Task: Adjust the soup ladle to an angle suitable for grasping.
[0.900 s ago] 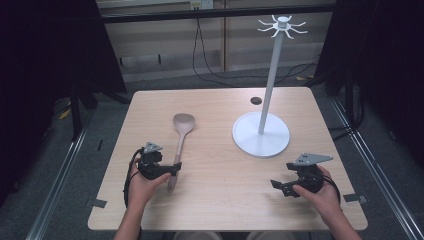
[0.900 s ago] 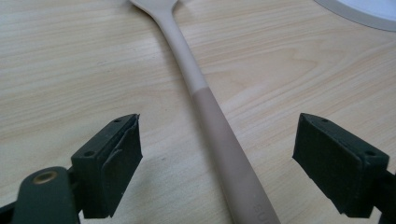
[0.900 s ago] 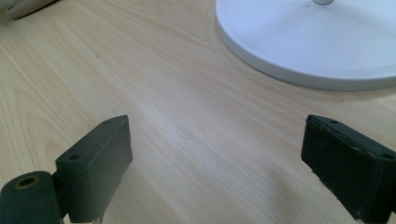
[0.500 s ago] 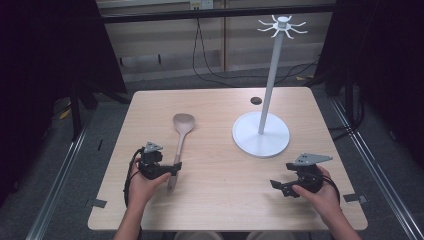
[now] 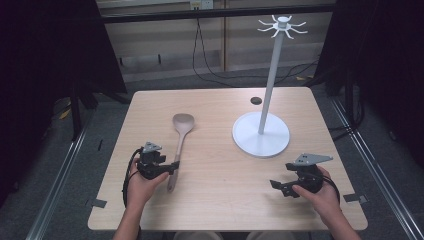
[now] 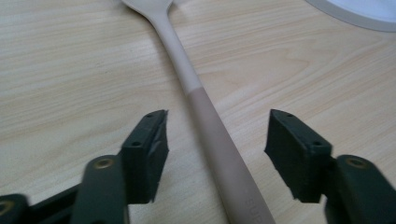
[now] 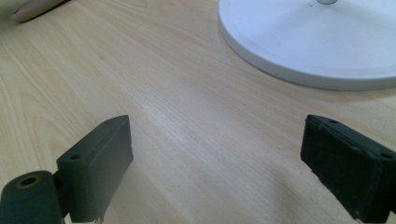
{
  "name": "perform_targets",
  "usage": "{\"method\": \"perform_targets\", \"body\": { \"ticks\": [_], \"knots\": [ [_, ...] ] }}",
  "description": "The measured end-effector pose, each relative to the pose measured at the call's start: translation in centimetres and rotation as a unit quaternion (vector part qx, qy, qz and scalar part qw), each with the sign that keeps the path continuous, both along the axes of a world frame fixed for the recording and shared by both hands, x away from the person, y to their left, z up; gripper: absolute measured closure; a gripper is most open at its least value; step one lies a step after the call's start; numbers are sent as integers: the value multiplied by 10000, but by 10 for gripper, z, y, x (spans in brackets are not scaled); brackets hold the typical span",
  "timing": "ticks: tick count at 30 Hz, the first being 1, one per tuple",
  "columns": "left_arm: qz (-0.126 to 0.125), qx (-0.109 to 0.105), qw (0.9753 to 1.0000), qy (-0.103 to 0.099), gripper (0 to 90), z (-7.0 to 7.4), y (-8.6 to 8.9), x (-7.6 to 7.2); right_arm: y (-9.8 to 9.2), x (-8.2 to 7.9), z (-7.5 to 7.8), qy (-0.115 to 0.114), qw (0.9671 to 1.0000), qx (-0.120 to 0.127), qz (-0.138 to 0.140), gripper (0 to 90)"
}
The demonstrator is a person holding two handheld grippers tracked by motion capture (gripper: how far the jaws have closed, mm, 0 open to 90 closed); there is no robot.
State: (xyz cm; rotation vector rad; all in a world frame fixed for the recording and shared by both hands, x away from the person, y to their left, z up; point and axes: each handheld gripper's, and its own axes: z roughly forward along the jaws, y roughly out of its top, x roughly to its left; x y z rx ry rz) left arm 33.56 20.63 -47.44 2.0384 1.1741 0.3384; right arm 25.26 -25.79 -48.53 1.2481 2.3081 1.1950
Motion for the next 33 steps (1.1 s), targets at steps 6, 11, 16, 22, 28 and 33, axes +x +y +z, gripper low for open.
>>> {"method": "perform_targets", "body": {
  "ticks": [6,11,16,22,28,33],
  "knots": [
    [22,-12,9999,112,626,2,3,-2,2,2,-1,36,10000,59,45,89],
    [9,65,9997,228,726,0,8,-4,4,4,0,29,9999,69,86,90],
    [-38,190,9992,348,805,-3,11,-4,8,6,0,13,9999,73,123,90],
    [-84,296,9979,568,858,-7,10,-4,10,8,0,-13,9997,67,220,90],
    [-160,360,9967,714,860,-14,7,-3,10,7,1,-23,9997,56,221,92],
    [-136,355,9967,719,869,-14,7,-4,12,7,1,-31,9997,59,228,92]
  ]
}}
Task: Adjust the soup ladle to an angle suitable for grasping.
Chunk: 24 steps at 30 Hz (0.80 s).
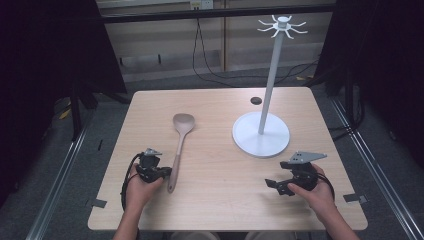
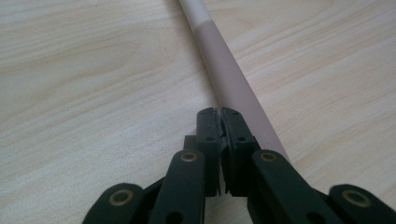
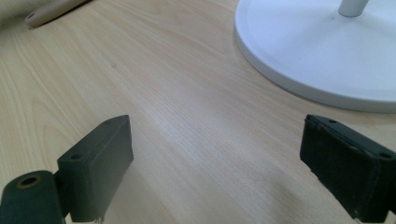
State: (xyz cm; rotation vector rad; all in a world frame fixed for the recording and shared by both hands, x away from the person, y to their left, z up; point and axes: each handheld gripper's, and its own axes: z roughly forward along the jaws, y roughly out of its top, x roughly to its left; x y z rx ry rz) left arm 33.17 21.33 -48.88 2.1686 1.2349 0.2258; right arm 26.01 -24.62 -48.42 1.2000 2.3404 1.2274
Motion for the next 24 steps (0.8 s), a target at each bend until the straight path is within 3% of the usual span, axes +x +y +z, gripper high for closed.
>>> {"method": "perform_targets", "body": {
  "ticks": [11,14,20,24],
  "knots": [
    [-176,-178,9996,109,900,-1,-9,-2,0,-1,0,-2,10000,10,21,93],
    [-346,-295,9988,195,900,-2,-16,-3,-2,-2,0,3,10000,37,7,93],
    [-689,-139,9975,56,900,-1,-42,-6,-5,-4,0,25,9999,76,-75,92],
    [-802,-83,9967,16,900,-1,-48,-5,-7,-6,0,38,9999,71,-83,92]
  ]
}}
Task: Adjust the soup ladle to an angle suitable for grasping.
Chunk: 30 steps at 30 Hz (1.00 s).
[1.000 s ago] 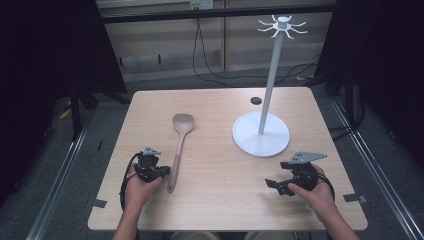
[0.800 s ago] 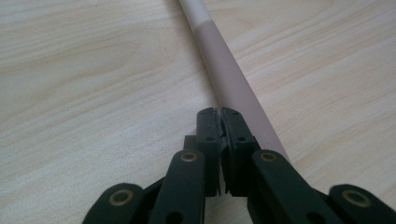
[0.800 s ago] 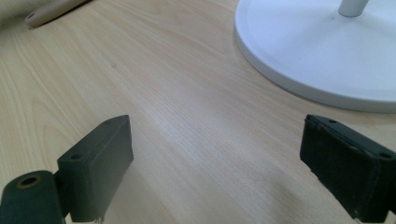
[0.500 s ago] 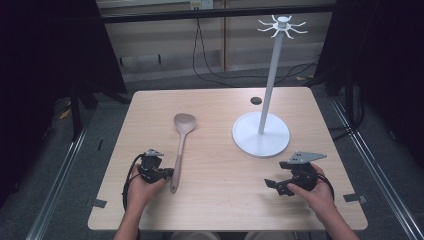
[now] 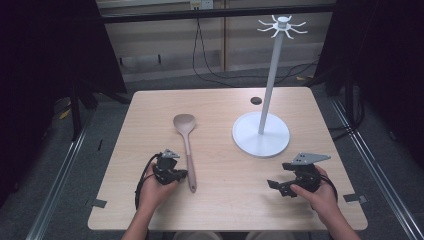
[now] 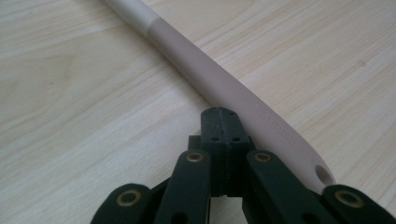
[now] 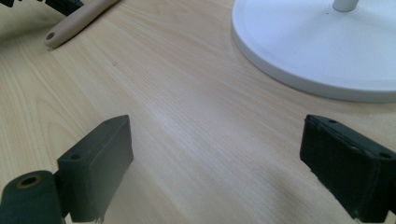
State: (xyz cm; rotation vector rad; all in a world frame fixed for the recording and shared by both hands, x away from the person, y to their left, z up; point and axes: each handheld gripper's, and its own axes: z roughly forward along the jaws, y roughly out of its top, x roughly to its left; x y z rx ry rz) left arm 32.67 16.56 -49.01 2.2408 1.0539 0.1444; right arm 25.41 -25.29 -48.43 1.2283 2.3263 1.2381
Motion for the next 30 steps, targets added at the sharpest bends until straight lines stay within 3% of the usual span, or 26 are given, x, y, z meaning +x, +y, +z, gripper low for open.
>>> {"method": "perform_targets", "body": {
  "ticks": [11,19,30],
  "knots": [
    [-252,-77,9996,-62,900,-2,-21,8,-6,-8,-1,23,9999,16,-98,92],
    [-451,-17,9989,-152,900,-2,-35,14,-8,-13,-2,54,9999,5,-140,92],
    [-541,-73,9982,-261,891,-3,-49,20,-12,-17,-3,86,9996,35,-258,92]
  ]
}}
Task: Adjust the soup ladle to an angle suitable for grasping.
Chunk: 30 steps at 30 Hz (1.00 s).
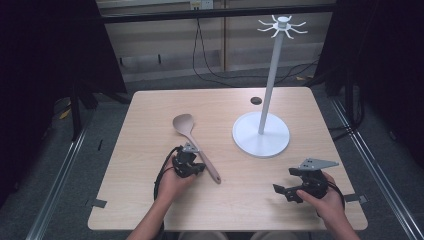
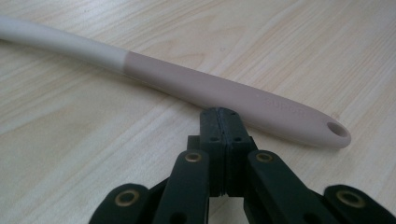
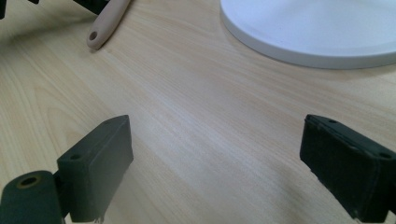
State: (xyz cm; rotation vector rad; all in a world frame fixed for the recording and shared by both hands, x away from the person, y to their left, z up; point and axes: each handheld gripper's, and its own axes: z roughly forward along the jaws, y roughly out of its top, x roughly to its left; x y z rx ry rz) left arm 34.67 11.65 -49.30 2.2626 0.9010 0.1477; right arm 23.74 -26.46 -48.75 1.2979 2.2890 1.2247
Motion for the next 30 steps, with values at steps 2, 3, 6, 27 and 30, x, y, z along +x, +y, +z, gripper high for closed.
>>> {"method": "perform_targets", "body": {
  "ticks": [2,3,6,27,30],
  "knots": [
    [11,-43,10000,-28,889,1,-2,2,0,1,0,-7,10000,8,24,92],
    [11,-43,10000,-28,889,1,-2,2,0,1,0,-7,10000,8,24,92],
    [-6,-68,10000,-66,892,3,-9,5,2,3,0,-6,10000,36,49,91],
    [3,-90,9998,-162,900,1,-42,17,6,10,-3,70,9998,104,128,90],
    [33,-124,9998,-180,898,0,-45,18,7,9,-3,56,9998,98,144,90]
  ]
}}
